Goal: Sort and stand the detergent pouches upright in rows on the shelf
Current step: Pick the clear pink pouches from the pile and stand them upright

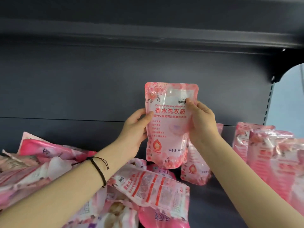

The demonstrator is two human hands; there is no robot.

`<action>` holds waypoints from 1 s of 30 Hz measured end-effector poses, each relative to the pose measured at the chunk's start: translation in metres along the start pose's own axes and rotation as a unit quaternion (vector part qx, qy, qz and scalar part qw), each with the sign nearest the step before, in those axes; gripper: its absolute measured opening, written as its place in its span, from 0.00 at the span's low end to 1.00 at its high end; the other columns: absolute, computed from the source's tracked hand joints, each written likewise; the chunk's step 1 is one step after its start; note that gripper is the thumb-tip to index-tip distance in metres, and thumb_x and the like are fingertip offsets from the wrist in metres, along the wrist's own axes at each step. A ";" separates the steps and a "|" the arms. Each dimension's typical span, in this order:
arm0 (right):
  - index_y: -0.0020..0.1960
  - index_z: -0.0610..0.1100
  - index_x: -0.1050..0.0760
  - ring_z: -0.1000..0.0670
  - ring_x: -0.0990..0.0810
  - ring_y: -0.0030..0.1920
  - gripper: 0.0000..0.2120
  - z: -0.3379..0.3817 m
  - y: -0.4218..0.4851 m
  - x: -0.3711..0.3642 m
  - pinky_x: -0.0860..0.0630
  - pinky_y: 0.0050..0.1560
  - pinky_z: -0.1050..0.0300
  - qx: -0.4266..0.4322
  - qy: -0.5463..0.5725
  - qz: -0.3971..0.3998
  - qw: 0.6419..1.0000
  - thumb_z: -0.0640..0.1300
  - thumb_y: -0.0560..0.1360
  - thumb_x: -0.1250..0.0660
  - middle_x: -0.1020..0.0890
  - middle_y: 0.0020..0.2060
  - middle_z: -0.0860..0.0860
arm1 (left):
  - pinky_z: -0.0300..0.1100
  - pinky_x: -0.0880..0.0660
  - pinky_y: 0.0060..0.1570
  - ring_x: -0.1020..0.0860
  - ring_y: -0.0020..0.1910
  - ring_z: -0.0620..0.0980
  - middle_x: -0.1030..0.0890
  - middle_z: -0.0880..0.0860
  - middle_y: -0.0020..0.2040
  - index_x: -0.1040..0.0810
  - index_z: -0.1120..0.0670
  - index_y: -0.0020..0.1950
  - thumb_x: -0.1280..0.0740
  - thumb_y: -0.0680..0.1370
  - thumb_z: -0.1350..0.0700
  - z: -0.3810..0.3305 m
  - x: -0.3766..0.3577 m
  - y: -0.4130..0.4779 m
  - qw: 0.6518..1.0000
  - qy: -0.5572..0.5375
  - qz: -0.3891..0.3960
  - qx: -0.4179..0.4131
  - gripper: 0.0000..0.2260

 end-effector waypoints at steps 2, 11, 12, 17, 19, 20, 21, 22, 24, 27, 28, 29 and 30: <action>0.42 0.42 0.23 0.45 0.19 0.42 0.08 0.005 -0.006 0.025 0.20 0.47 0.43 0.014 0.001 -0.008 1.000 0.43 0.79 0.36 0.18 0.42 0.45 | 0.42 0.20 0.43 0.16 0.49 0.51 0.16 0.54 0.51 0.23 0.55 0.58 0.37 0.80 0.57 0.011 -0.022 -0.008 1.000 -0.001 0.003 0.012 0.08; 0.36 0.45 0.29 0.51 0.23 0.36 0.12 -0.017 -0.022 0.110 0.24 0.39 0.54 0.020 -0.027 -0.076 0.997 0.42 0.79 0.36 0.24 0.35 0.48 | 0.44 0.21 0.49 0.18 0.53 0.51 0.17 0.53 0.53 0.25 0.52 0.59 0.39 0.82 0.58 0.072 -0.082 -0.022 0.989 0.081 0.038 0.115 0.08; 0.36 0.45 0.30 0.53 0.25 0.34 0.13 -0.021 -0.022 0.117 0.25 0.37 0.57 0.021 -0.033 -0.085 0.996 0.42 0.79 0.37 0.25 0.33 0.51 | 0.46 0.21 0.51 0.19 0.53 0.51 0.17 0.53 0.54 0.25 0.51 0.60 0.39 0.82 0.58 0.077 -0.085 -0.022 0.987 0.097 0.045 0.122 0.08; 0.35 0.46 0.32 0.52 0.29 0.34 0.14 -0.036 -0.018 0.138 0.30 0.38 0.56 0.024 -0.100 -0.120 0.988 0.43 0.80 0.39 0.28 0.32 0.52 | 0.48 0.23 0.59 0.19 0.56 0.51 0.19 0.54 0.57 0.29 0.48 0.65 0.39 0.82 0.57 0.092 -0.095 -0.023 0.968 0.203 0.089 0.120 0.12; 0.38 0.46 0.31 0.51 0.27 0.36 0.11 -0.039 -0.014 0.144 0.28 0.40 0.52 0.022 -0.143 -0.128 0.981 0.43 0.80 0.40 0.26 0.34 0.51 | 0.46 0.23 0.58 0.20 0.57 0.51 0.19 0.53 0.57 0.31 0.47 0.67 0.40 0.82 0.57 0.096 -0.097 -0.023 0.961 0.228 0.112 0.109 0.14; 0.40 0.45 0.30 0.50 0.27 0.37 0.10 -0.037 -0.012 0.145 0.27 0.40 0.52 0.029 -0.166 -0.130 0.977 0.43 0.80 0.40 0.26 0.35 0.50 | 0.44 0.22 0.56 0.20 0.57 0.50 0.19 0.52 0.57 0.31 0.47 0.67 0.40 0.82 0.57 0.095 -0.098 -0.023 0.956 0.245 0.126 0.098 0.14; 0.42 0.44 0.31 0.50 0.27 0.38 0.08 -0.033 -0.011 0.146 0.28 0.39 0.55 0.048 -0.191 -0.129 0.972 0.41 0.80 0.41 0.26 0.35 0.51 | 0.44 0.22 0.55 0.20 0.57 0.50 0.19 0.51 0.57 0.31 0.47 0.67 0.39 0.82 0.57 0.095 -0.098 -0.022 0.951 0.263 0.140 0.086 0.14; 0.44 0.44 0.31 0.50 0.28 0.37 0.05 -0.026 -0.010 0.145 0.29 0.36 0.59 0.074 -0.212 -0.127 0.966 0.39 0.79 0.41 0.27 0.35 0.52 | 0.45 0.22 0.55 0.20 0.57 0.49 0.19 0.50 0.58 0.30 0.47 0.66 0.39 0.82 0.57 0.094 -0.098 -0.020 0.944 0.285 0.152 0.073 0.14; 0.51 0.45 0.30 0.55 0.27 0.37 0.06 -0.007 -0.010 0.138 0.30 0.35 0.68 0.141 -0.245 -0.119 0.952 0.35 0.78 0.41 0.25 0.40 0.55 | 0.46 0.21 0.55 0.20 0.55 0.48 0.19 0.49 0.57 0.27 0.49 0.65 0.38 0.81 0.56 0.090 -0.097 -0.014 0.923 0.342 0.168 0.048 0.12; 0.54 0.42 0.28 0.57 0.25 0.43 0.07 0.023 -0.008 0.123 0.28 0.41 0.68 0.263 -0.328 -0.080 0.904 0.35 0.78 0.40 0.23 0.46 0.52 | 0.43 0.20 0.49 0.18 0.50 0.51 0.18 0.53 0.54 0.23 0.57 0.59 0.38 0.81 0.56 0.077 -0.094 -0.008 0.883 0.435 0.173 0.020 0.10; 0.52 0.42 0.27 0.54 0.25 0.42 0.07 0.030 -0.005 0.117 0.28 0.43 0.63 0.287 -0.385 -0.052 0.876 0.34 0.77 0.39 0.23 0.46 0.51 | 0.42 0.20 0.47 0.17 0.49 0.51 0.17 0.54 0.53 0.22 0.59 0.58 0.38 0.81 0.55 0.071 -0.093 -0.007 0.870 0.460 0.177 0.009 0.10; 0.51 0.42 0.26 0.52 0.25 0.42 0.07 0.035 -0.003 0.112 0.28 0.43 0.59 0.297 -0.450 -0.014 0.842 0.35 0.76 0.39 0.22 0.44 0.51 | 0.40 0.21 0.44 0.17 0.47 0.50 0.16 0.54 0.52 0.22 0.59 0.57 0.38 0.81 0.54 0.066 -0.090 -0.007 0.858 0.482 0.179 0.001 0.11; 0.50 0.43 0.25 0.50 0.24 0.41 0.06 0.037 -0.001 0.107 0.26 0.43 0.56 0.298 -0.514 0.028 0.804 0.36 0.75 0.39 0.22 0.43 0.51 | 0.37 0.22 0.41 0.17 0.46 0.50 0.16 0.53 0.50 0.21 0.58 0.55 0.38 0.81 0.53 0.059 -0.089 -0.007 0.847 0.500 0.182 -0.008 0.11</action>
Point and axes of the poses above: each hand's wrist, its own y-axis towards the middle knuckle, its own x-axis out of the back of the hand, z = x × y, the point moved 3 cm from there along y, towards the middle knuckle
